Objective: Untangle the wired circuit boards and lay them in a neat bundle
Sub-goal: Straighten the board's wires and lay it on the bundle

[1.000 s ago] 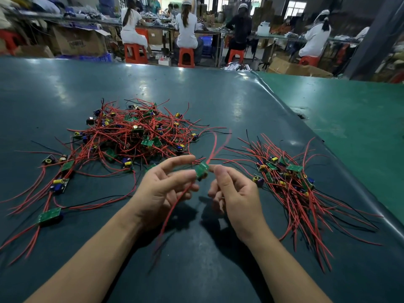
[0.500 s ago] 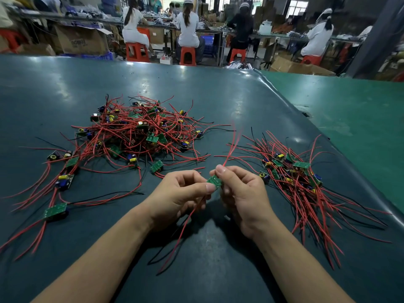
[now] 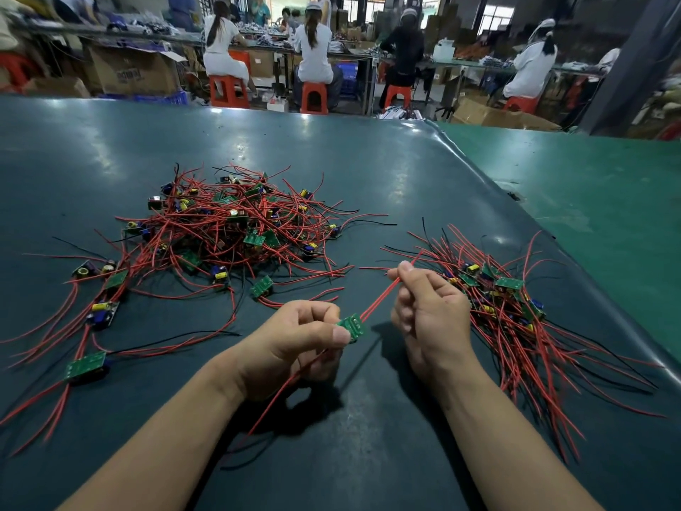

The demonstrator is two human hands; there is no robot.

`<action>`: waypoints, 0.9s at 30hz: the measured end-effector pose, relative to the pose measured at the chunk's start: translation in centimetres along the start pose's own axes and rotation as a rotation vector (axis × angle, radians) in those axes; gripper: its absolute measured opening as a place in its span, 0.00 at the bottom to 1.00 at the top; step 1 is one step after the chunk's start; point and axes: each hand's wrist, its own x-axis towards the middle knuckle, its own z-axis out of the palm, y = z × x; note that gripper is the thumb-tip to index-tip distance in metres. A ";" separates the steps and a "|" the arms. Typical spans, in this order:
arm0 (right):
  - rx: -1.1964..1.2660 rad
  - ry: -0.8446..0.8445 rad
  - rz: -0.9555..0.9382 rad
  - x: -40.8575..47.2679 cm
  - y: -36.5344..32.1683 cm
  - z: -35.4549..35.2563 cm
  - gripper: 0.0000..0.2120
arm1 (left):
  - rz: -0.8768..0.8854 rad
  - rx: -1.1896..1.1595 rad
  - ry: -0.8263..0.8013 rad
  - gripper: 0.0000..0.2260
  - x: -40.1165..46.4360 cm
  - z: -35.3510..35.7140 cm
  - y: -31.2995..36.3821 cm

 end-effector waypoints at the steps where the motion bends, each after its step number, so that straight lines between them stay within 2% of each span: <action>1: 0.016 0.023 0.005 0.1 0.0 0.0 0.14 | 0.004 -0.021 -0.015 0.09 -0.1 0.0 0.0; 4: 0.130 0.130 0.043 0.5 -0.5 -0.6 0.14 | 0.041 -0.082 -0.011 0.08 -0.1 0.0 -0.1; 7: 0.110 0.108 0.128 0.1 -1.1 -0.8 0.15 | 0.108 -0.140 0.110 0.17 0.1 -0.2 0.5; 8: 0.014 0.032 0.157 -0.2 -1.1 -0.7 0.16 | 0.122 -0.130 0.162 0.17 0.2 -0.3 0.7; 11: -0.183 -0.371 0.279 -2.2 -0.8 0.1 0.16 | 0.111 -0.039 0.258 0.05 0.1 -0.2 0.8; 13: -0.145 -0.576 0.320 -3.2 -0.6 0.4 0.15 | 0.063 -0.021 0.204 0.06 -0.1 -0.1 0.5; 15: -0.127 -0.628 0.292 -3.5 -0.5 0.2 0.15 | 0.018 0.017 0.176 0.11 -0.2 0.0 0.4; 17: -0.161 -0.579 0.216 -3.5 -0.6 0.2 0.11 | 0.018 0.056 0.237 0.19 -0.1 -0.1 0.4; 20: -0.234 -0.402 -0.007 -3.2 -0.8 0.4 0.09 | 0.160 0.038 0.493 0.14 0.7 0.2 0.7; 23: -0.107 -0.117 -0.198 -2.5 -2.0 0.0 0.10 | 0.395 0.015 0.772 0.14 0.9 -0.8 1.0; 25: -0.001 0.116 -0.283 -1.7 -2.9 -0.7 0.08 | 0.504 0.203 0.882 0.14 0.6 -1.4 1.0; 27: 0.145 0.293 -0.269 -1.1 -3.1 -1.2 0.09 | 0.574 0.517 0.978 0.13 0.6 -1.7 0.6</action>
